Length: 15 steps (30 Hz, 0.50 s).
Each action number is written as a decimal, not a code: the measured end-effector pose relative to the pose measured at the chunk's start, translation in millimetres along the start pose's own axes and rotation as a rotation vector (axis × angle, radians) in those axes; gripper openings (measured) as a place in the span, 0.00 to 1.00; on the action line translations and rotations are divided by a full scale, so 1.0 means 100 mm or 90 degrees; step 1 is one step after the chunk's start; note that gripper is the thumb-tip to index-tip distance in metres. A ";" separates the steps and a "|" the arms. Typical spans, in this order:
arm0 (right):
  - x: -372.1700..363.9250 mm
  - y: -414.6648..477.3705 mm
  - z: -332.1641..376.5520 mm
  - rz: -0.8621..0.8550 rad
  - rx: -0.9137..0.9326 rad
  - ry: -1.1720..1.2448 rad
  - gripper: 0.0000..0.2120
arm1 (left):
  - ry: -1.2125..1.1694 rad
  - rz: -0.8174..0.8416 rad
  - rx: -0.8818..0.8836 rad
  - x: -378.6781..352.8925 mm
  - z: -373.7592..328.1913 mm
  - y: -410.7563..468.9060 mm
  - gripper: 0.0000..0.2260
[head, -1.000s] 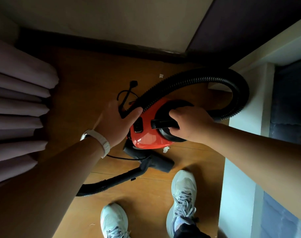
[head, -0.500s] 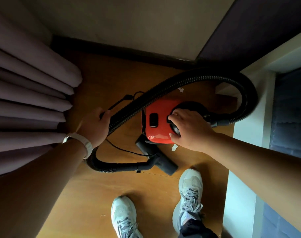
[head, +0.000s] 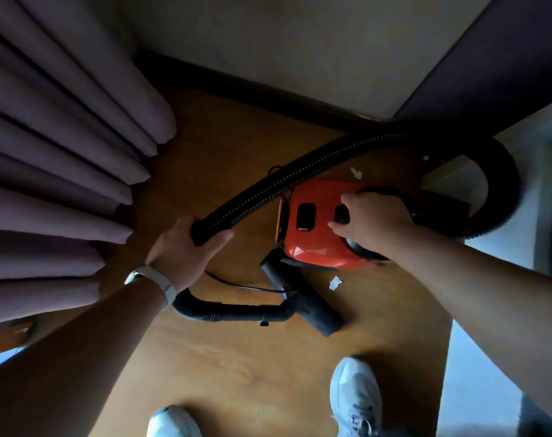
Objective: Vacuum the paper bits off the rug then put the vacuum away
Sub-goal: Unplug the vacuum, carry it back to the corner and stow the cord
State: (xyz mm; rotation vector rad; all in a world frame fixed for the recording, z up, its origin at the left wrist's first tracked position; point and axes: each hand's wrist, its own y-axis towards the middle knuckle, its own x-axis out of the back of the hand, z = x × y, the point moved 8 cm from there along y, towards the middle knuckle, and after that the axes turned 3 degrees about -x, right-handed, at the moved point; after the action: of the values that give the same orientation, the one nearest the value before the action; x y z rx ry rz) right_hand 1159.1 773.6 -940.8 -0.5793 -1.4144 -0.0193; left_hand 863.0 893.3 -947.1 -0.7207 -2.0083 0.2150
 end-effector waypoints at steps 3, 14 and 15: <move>0.07 -0.06 0.07 -0.038 -0.002 -0.013 0.20 | -0.011 -0.060 -0.033 0.05 -0.14 -0.03 0.24; 0.54 0.12 0.26 -0.152 0.102 0.001 0.19 | -0.244 -0.121 -0.054 -0.08 -0.60 0.16 0.24; 0.56 0.12 0.25 -0.159 0.102 0.007 0.19 | -0.268 -0.128 -0.053 -0.09 -0.66 0.14 0.24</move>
State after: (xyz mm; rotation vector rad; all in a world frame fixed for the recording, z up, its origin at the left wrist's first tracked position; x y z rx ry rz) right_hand 1150.2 811.7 -892.0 -0.2686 -1.4556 -0.1066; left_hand 927.0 890.6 -925.2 -0.5505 -2.4870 0.1736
